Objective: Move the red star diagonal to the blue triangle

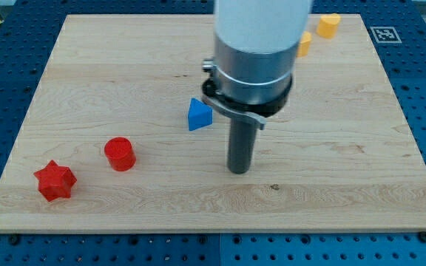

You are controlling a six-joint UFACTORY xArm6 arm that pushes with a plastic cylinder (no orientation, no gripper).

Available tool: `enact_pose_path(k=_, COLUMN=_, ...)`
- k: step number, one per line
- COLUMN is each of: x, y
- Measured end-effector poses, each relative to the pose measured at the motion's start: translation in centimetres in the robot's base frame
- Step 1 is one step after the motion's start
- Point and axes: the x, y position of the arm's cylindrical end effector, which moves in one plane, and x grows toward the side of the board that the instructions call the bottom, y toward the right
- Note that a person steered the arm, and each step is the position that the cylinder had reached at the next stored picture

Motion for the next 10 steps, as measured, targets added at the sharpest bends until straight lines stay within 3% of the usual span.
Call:
enact_pose_path(k=2, x=1.4, y=-1.2)
enact_pose_path(k=4, x=6.6, y=-12.1)
enact_pose_path(k=6, x=7.7, y=-21.8)
enact_pose_path(k=7, x=7.7, y=-30.6)
enact_pose_path(k=8, x=2.7, y=-32.4)
enact_pose_path(k=10, x=1.5, y=-29.5)
